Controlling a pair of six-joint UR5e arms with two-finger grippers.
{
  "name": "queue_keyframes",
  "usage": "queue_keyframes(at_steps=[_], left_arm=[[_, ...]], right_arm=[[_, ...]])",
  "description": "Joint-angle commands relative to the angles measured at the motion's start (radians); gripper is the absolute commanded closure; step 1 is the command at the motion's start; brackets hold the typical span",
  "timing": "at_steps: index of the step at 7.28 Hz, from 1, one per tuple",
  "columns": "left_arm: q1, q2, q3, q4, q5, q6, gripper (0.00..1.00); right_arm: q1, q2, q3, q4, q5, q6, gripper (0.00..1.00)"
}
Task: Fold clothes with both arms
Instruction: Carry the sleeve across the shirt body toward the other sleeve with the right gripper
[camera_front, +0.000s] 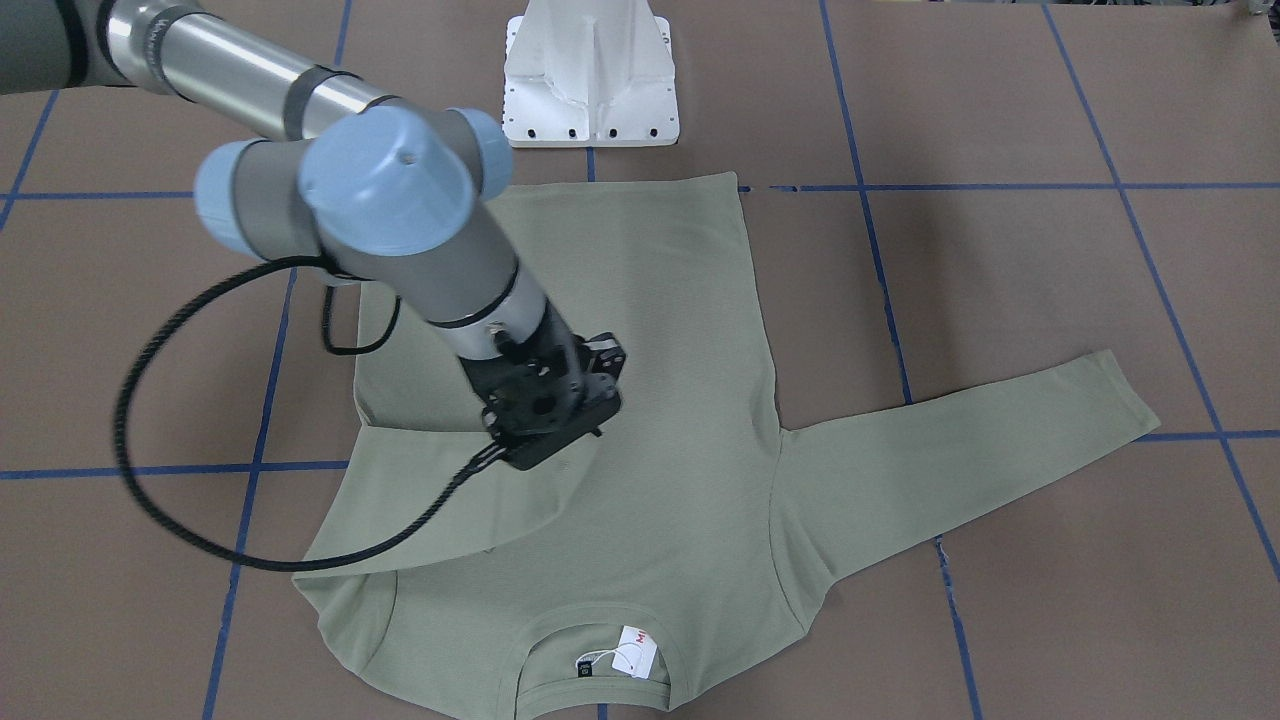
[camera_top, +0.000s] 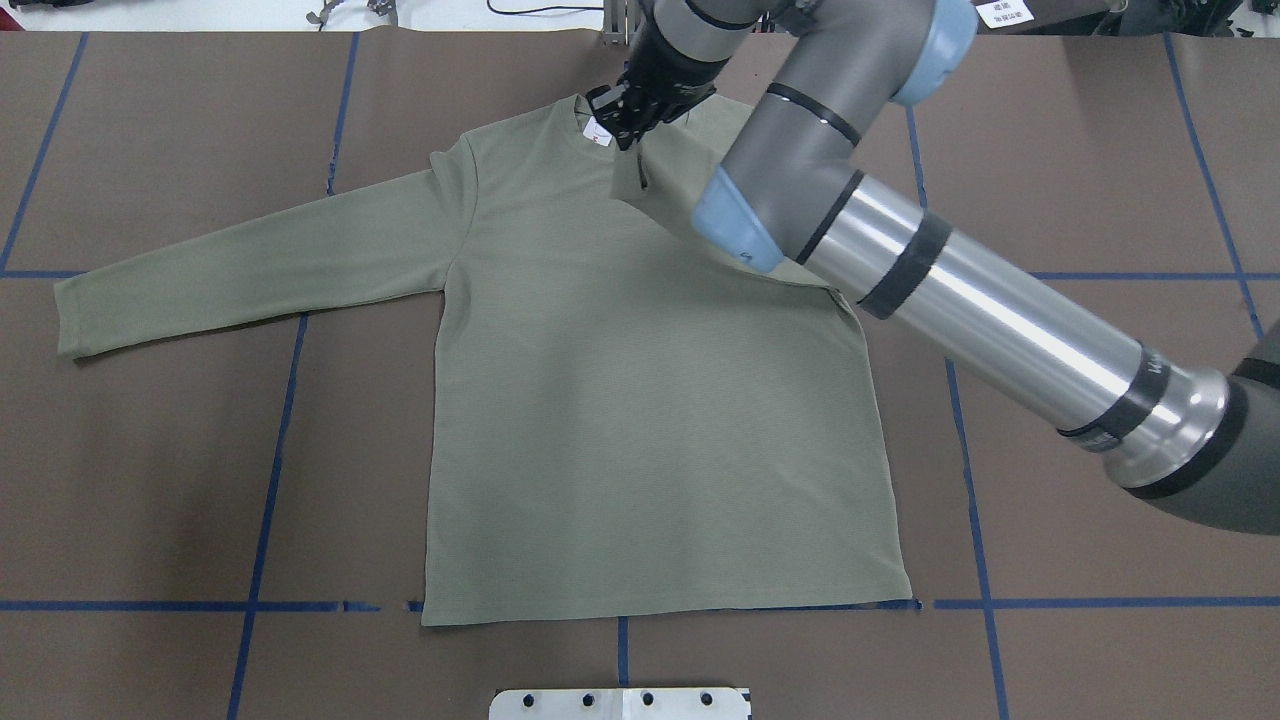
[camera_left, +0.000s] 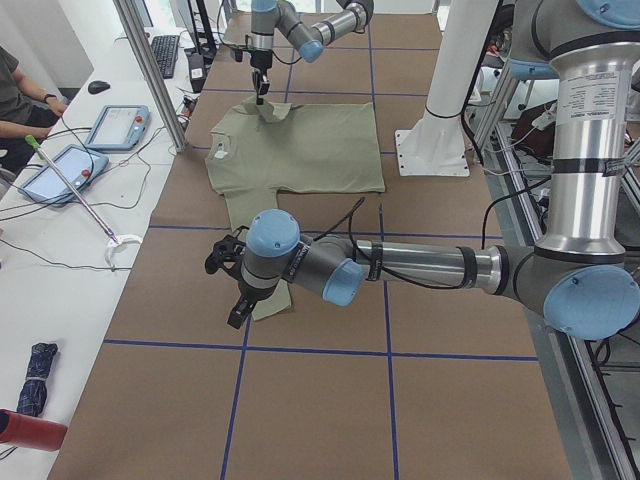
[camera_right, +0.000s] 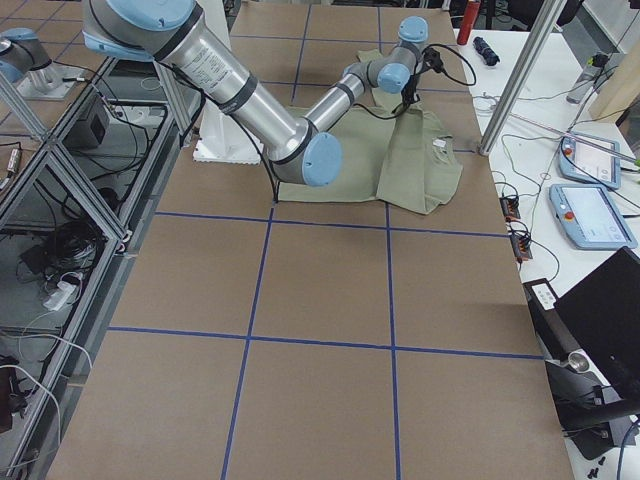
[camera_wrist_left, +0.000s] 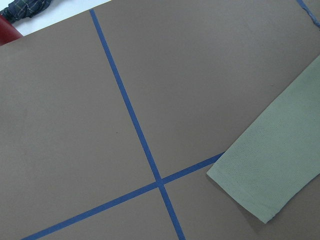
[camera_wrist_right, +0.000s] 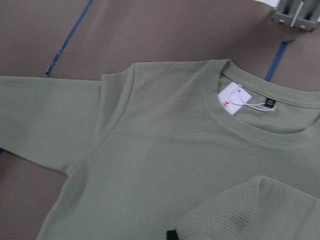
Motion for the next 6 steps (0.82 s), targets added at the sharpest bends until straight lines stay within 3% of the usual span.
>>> queue_keyframes(at_steps=[1,3,6], left_arm=[[0.000,0.000,0.000,0.000,0.002,0.000,0.00],[0.000,-0.001,0.000,0.005,0.001,-0.001,0.00],[0.000,-0.001,0.001,0.005,0.002,-0.001,0.00]], right_arm=[[-0.118,0.132,-0.156,0.017,-0.172,0.004,1.00],[-0.209,0.137,-0.170,0.046,-0.256,0.005,1.00],[-0.234,0.154,-0.176,0.112,-0.265,0.051,1.00]])
